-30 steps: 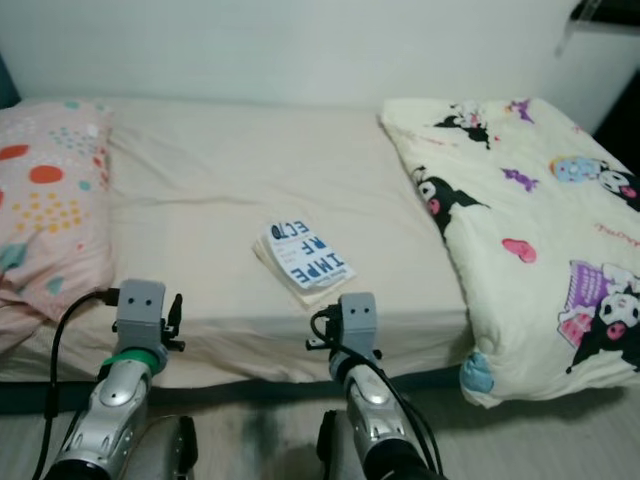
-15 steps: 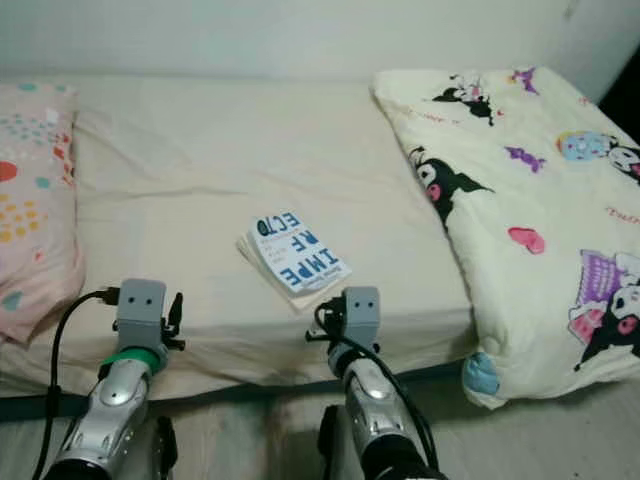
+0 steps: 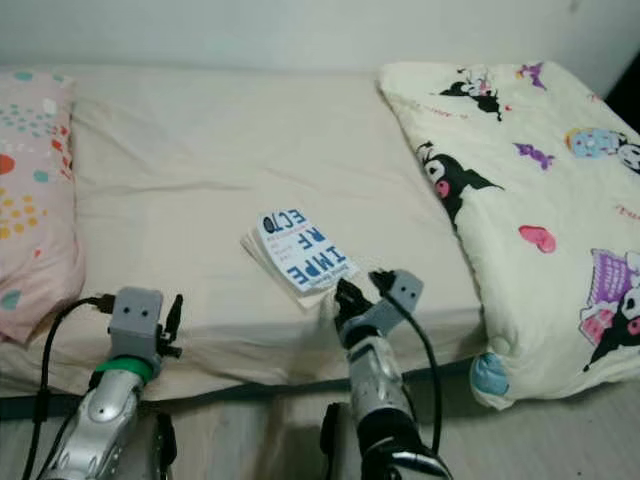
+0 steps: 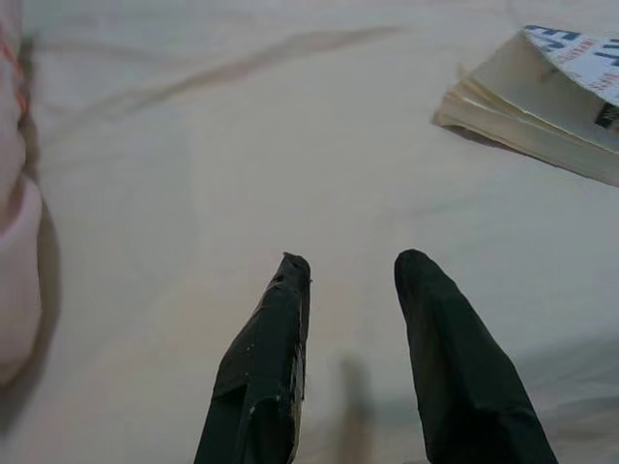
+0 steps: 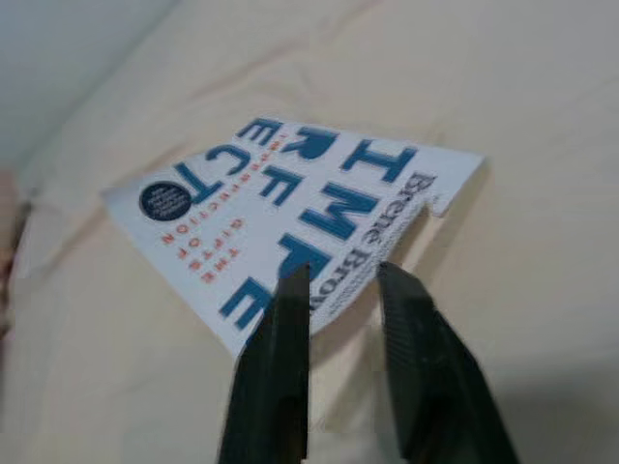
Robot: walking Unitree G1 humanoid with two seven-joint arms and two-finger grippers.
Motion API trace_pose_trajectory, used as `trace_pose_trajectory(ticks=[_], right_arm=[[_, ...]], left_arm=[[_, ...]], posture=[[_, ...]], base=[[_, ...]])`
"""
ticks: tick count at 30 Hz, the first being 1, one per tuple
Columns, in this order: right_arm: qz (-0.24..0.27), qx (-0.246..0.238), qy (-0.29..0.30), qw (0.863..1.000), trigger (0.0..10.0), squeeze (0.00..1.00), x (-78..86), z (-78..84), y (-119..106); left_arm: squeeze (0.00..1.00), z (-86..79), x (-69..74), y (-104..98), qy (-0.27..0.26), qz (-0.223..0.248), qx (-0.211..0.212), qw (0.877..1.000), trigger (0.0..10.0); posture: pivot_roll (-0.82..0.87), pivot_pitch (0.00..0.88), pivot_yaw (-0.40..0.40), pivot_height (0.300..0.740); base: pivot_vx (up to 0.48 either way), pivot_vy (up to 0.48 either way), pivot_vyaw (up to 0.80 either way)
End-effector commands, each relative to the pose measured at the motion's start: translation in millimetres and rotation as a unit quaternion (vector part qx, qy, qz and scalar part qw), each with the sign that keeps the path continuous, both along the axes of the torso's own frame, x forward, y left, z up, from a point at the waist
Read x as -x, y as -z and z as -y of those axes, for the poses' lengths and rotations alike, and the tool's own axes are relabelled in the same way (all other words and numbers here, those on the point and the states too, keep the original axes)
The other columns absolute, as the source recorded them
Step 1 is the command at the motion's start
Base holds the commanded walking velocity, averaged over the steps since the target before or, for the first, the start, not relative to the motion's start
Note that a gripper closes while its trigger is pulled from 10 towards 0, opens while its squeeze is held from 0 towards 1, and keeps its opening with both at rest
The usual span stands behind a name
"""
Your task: Clean up the room
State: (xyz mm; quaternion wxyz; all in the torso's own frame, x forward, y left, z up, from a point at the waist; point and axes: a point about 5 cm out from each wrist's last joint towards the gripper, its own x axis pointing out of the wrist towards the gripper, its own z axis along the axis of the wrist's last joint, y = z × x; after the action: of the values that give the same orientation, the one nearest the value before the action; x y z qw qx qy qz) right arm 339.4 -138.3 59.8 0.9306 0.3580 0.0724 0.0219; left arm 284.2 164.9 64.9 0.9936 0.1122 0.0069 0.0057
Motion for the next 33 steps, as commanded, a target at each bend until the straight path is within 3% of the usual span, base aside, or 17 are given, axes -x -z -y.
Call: trace_pose_trajectory(ticks=[1,5,14,17,30,33], right_arm=[[-0.026,-0.035,-0.003,0.999,10.0,1.00,3.5,-1.8,9],[-0.044,-0.078,-0.005,0.996,10.0,1.00,0.0,-4.8,8],[-0.053,-0.098,-0.007,0.994,10.0,1.00,-8.2,-7.3,1],[-0.053,-0.125,0.007,0.991,10.0,1.00,-14.1,-4.6,-5],[-0.071,-0.128,0.020,0.989,10.0,1.00,-18.3,3.1,-8],[-0.093,-0.107,0.009,0.990,10.0,1.00,-16.0,0.4,-3]], left_arm=[[0.00,0.3,5.1,1,0.010,0.004,-0.014,1.000,10.0],[0.00,-4.0,9.4,0,0.008,0.007,-0.018,1.000,10.0],[0.00,-10.6,21.0,-3,0.008,0.013,-0.025,1.000,10.0],[0.00,-13.8,29.0,-7,0.017,0.016,-0.027,0.999,10.0],[0.00,-23.5,40.0,-14,0.024,0.009,-0.042,0.999,10.0],[0.00,-24.1,42.1,-17,0.029,0.006,-0.046,0.999,10.0]], posture=[[0.05,0.000,-0.034,0.555],[0.07,0.001,-0.048,0.555],[0.09,0.056,-0.051,0.555],[0.12,0.091,-0.050,0.555],[0.16,0.125,-0.046,0.555],[0.17,0.141,-0.044,0.555]], base=[[0.000,0.000,0.00],[0.000,0.000,0.00],[0.000,0.000,0.00],[0.000,0.000,0.00],[0.000,0.000,0.00],[0.000,0.000,0.00]])
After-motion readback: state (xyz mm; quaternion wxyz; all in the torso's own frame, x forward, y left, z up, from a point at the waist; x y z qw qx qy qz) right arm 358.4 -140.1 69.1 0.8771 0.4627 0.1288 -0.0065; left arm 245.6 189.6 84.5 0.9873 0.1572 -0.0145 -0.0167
